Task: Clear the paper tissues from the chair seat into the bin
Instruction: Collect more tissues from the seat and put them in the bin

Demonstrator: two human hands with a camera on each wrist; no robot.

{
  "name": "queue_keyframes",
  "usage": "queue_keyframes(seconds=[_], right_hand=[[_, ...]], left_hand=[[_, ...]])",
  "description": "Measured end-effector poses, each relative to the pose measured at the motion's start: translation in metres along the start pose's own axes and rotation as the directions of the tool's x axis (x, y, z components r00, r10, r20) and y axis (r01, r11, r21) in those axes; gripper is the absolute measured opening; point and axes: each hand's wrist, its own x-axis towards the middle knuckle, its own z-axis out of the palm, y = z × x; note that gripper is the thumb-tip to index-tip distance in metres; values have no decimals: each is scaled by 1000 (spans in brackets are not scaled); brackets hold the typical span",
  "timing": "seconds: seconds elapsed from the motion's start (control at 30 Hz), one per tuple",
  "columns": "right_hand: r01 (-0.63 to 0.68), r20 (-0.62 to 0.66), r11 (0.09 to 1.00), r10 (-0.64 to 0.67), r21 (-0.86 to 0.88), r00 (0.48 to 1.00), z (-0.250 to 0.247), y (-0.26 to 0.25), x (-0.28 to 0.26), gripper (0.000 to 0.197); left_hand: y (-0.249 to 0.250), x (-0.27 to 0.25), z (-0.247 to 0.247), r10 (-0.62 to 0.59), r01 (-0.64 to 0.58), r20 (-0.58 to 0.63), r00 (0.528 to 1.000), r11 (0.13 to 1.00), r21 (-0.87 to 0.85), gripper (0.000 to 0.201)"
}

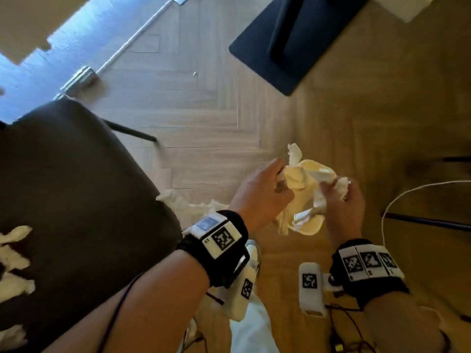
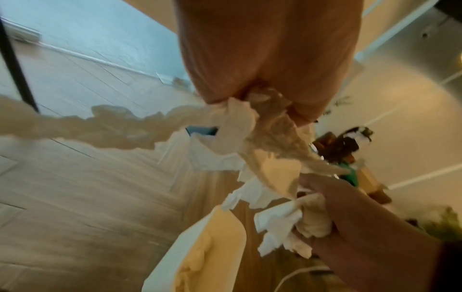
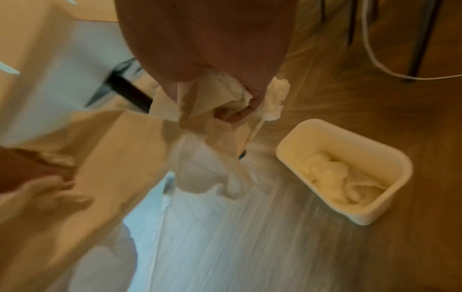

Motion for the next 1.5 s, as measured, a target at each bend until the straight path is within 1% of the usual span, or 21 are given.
queue_keyframes(seconds=[0.1,0.17,0.2,0.27,0.3,0.37,0.4,0.5,0.57,0.63,0.73,0.8,0.9,0.97,1.0,1.07,1.13,1.17,1.3,1.4,1.5], right_hand=[[-111,-96,994,109,-17,989,-26,48,41,14],[-215,-122,975,207,-53,971,-38,85,69,21],[-292,-119,954,283,-67,952,-41,106,82,25],[-378,-73,923,373,-78,925,-43,152,102,14],[-411,-50,910,408,-59,912,-40,188,114,15],[-461,-17,887,461,4,887,-31,219,125,31],[-499,-12,865,500,61,866,-25,200,121,34],[-532,-87,791,578,303,811,-14,192,129,15],[-511,-134,796,574,325,808,-8,200,135,21],[-518,-148,785,589,341,795,-2,218,139,18],[-516,-94,813,556,270,826,0,236,140,14],[-510,-12,812,535,286,845,-5,238,140,28],[-472,39,840,480,268,876,-13,238,135,45],[-458,34,850,466,259,884,-18,235,131,34],[-453,31,847,463,277,886,-20,234,129,32],[-460,10,852,473,250,881,-25,230,123,40],[-473,-46,857,491,203,870,-28,223,117,41],[-485,-62,854,503,186,862,-28,220,114,40],[-476,-31,876,480,84,877,-20,198,97,30],[-418,127,907,421,-53,898,-1,161,75,24],[-325,306,935,353,-139,884,33,111,42,13]], left_hand=[[10,34,57,39,-42,83,996,999,33,12],[20,53,90,95,-96,100,990,995,6,12],[25,63,104,117,-116,108,987,993,-20,12],[31,83,131,147,-140,127,981,988,-66,12],[32,92,143,161,-151,132,978,985,-81,12],[35,109,164,179,-167,130,975,981,-100,16],[36,118,173,176,-161,126,976,979,-123,19],[22,144,193,119,-100,74,990,971,-219,20],[-1,160,202,57,-49,26,998,969,-241,16],[-29,171,213,-16,17,7,1000,980,-196,17],[-69,175,227,-80,80,17,997,997,4,19],[-92,174,236,-103,101,4,995,986,136,20],[-115,175,245,-110,110,-10,994,974,197,24],[-122,177,249,-162,137,67,985,950,281,31],[-124,178,251,-216,153,156,964,929,338,39],[-126,178,254,-327,131,359,874,871,473,58],[-124,175,252,-397,120,460,794,844,523,64],[-123,173,249,-413,138,475,777,848,512,61],[-105,149,215,-398,182,416,818,864,469,33],[-85,118,164,-366,213,317,875,879,427,20],[-72,78,99,-364,299,158,918,896,329,13]])
